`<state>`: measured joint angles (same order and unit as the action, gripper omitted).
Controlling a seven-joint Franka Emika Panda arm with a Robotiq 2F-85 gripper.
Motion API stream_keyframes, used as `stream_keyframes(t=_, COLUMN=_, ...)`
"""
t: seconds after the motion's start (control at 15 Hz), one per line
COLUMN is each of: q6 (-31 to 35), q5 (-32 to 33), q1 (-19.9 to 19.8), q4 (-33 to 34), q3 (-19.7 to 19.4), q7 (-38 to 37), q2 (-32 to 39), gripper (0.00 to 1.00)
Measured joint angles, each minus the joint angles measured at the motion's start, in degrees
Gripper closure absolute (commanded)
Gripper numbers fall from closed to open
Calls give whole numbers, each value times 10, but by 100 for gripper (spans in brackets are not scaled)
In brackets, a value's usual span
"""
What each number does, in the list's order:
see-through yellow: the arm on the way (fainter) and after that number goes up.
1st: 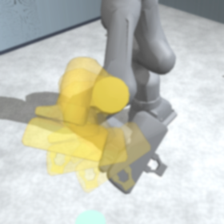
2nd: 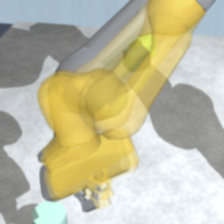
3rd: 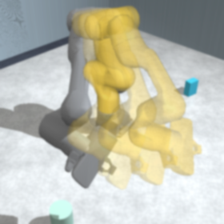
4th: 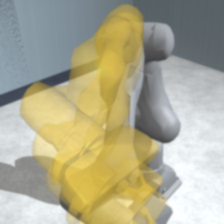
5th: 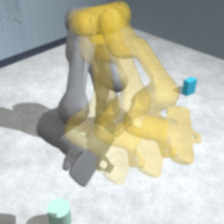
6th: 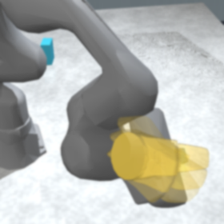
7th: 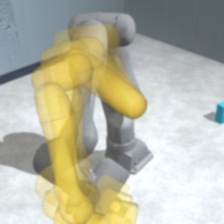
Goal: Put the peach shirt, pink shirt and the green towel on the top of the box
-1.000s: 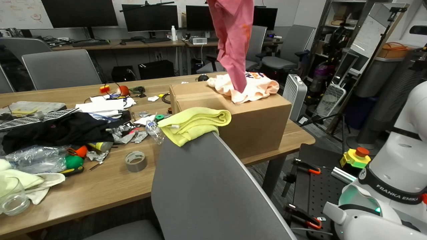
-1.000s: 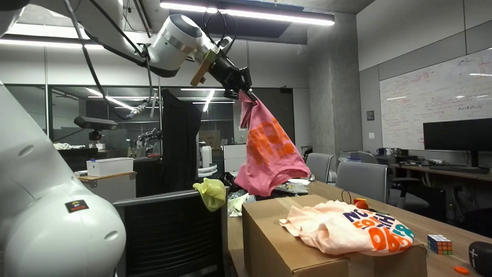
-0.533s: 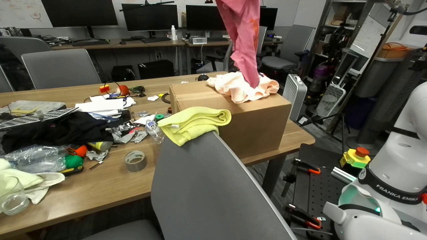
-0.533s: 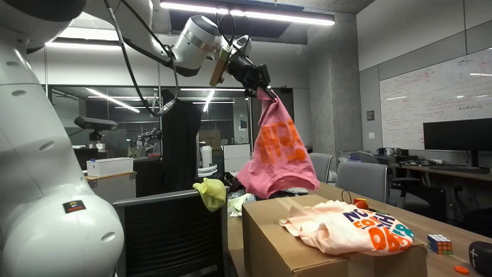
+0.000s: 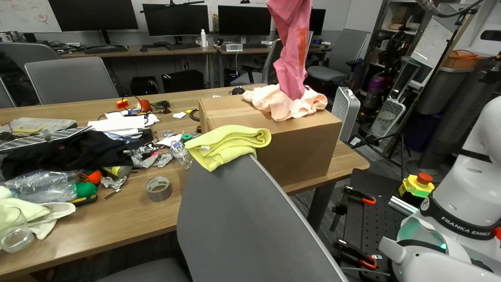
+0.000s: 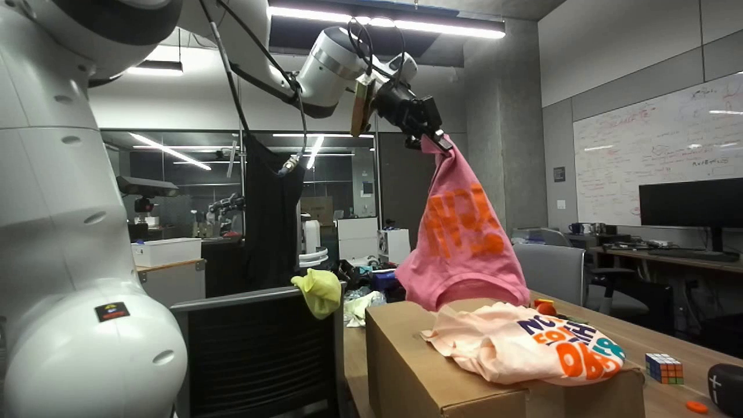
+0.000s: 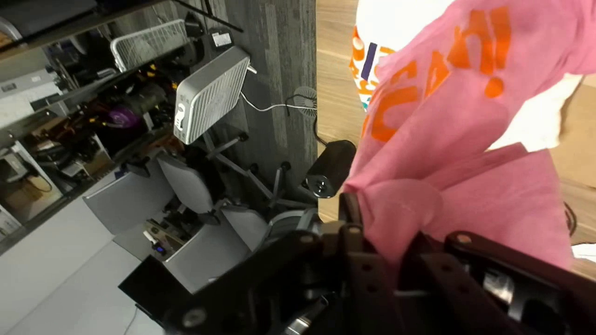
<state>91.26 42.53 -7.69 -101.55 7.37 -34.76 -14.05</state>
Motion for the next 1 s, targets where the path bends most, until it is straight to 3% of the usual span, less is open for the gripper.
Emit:
stream_keyframes(t=0.07, q6=-6, q5=2, q1=0, q4=4, q3=-6, q7=-14, q2=4, gripper=68)
stream_keyframes(t=0.13, q6=-11, q5=6, q1=0, q4=8, q3=-10, q7=-27, q2=8, gripper=67)
stream_keyframes(t=0.67, q6=-41, q5=39, q1=7, q4=15, q3=-19, q7=-58, q2=27, gripper=7)
stream_keyframes(t=0.73, q6=-43, q5=40, q1=11, q4=14, q3=-19, q7=-56, q2=28, gripper=1)
stream_keyframes(t=1.0, q6=-47, q5=40, q1=43, q4=-7, q3=-17, q7=-17, q2=30, gripper=0)
